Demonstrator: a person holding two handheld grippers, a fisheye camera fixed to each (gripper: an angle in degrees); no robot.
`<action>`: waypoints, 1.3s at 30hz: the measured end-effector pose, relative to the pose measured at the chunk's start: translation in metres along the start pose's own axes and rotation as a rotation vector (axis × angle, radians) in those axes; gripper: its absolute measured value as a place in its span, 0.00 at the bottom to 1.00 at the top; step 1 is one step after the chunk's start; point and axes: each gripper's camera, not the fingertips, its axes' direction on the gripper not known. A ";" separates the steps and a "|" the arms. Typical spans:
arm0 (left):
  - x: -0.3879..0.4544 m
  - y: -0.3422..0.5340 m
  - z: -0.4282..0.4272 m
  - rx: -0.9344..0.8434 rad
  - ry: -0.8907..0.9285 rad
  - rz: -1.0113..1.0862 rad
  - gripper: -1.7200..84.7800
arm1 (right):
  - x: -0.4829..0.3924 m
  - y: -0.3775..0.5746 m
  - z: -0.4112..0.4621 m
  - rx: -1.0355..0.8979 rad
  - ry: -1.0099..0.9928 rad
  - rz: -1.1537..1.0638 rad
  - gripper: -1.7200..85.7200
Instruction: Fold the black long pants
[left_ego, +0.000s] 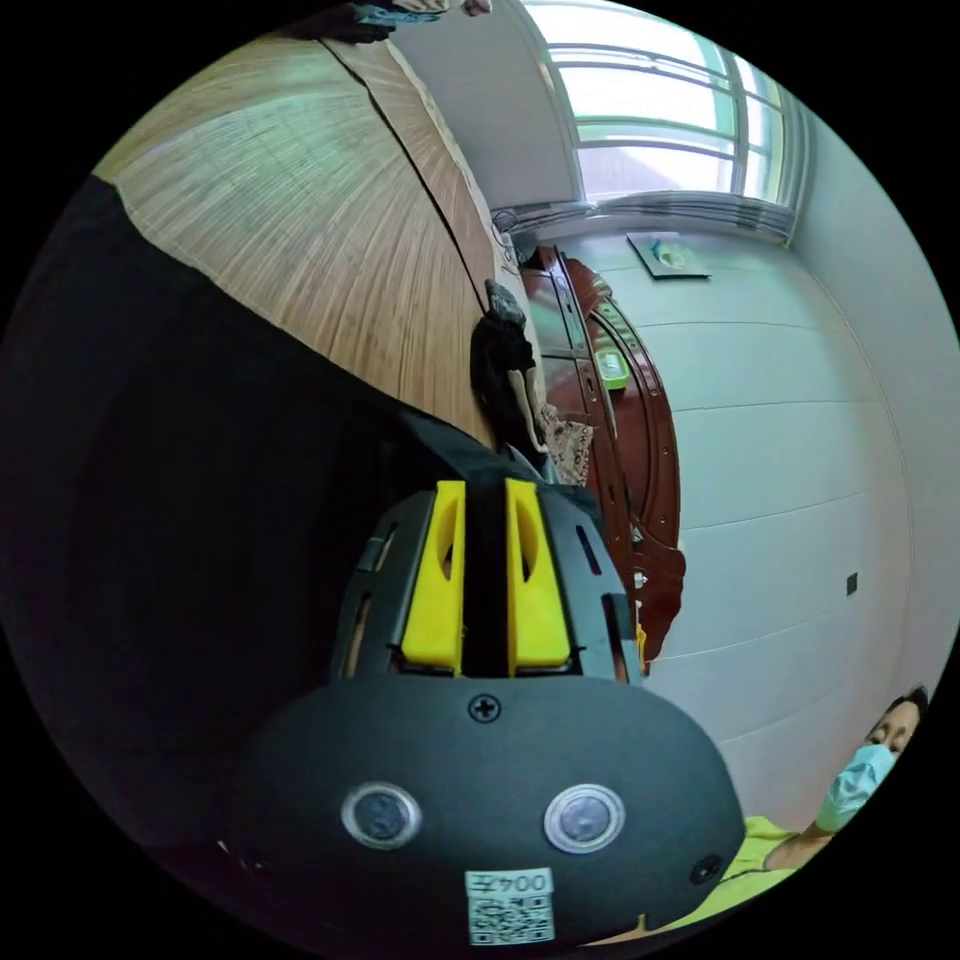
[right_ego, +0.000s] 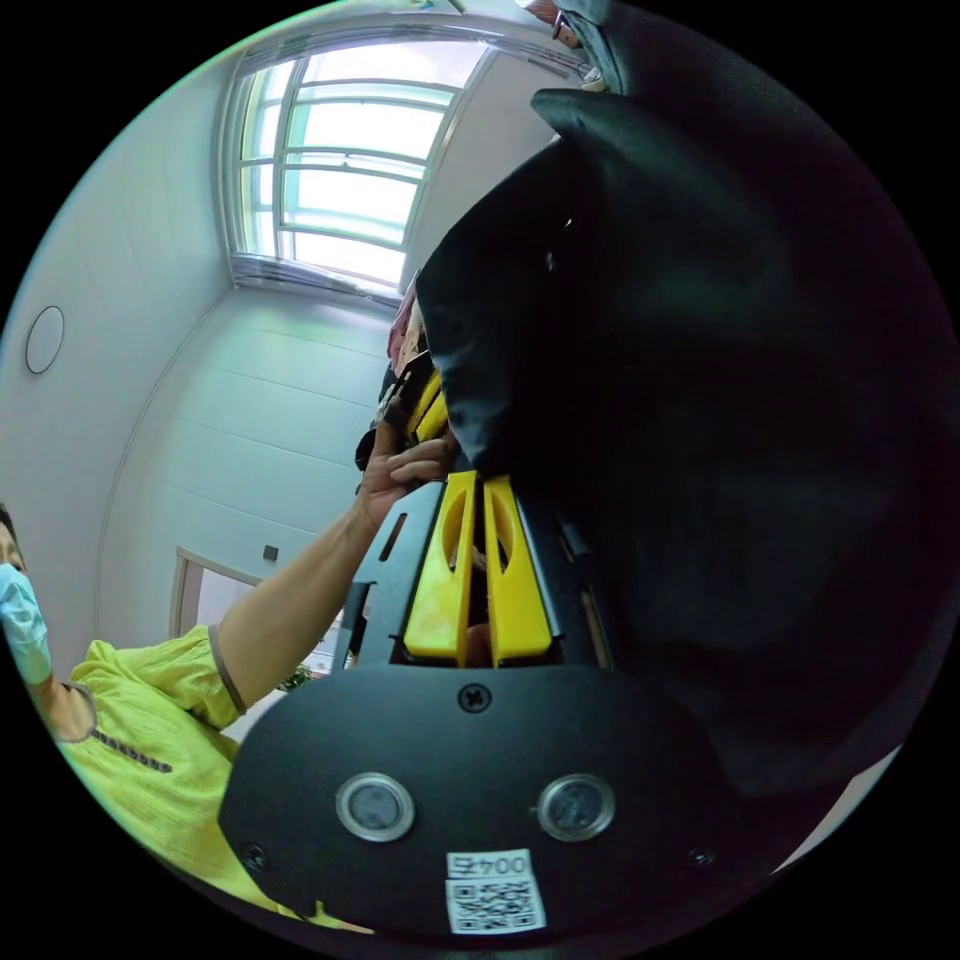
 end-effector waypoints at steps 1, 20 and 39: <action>0.009 0.007 0.013 0.017 -0.026 0.020 0.06 | 0.000 0.000 -0.001 0.000 0.000 0.000 0.02; 0.266 0.133 0.048 0.470 -0.863 0.608 0.03 | 0.020 0.003 -0.039 0.059 -0.287 -0.039 0.01; 0.216 0.154 0.016 0.492 -0.771 0.063 0.03 | 0.028 -0.001 -0.055 -0.020 -0.227 -0.036 0.01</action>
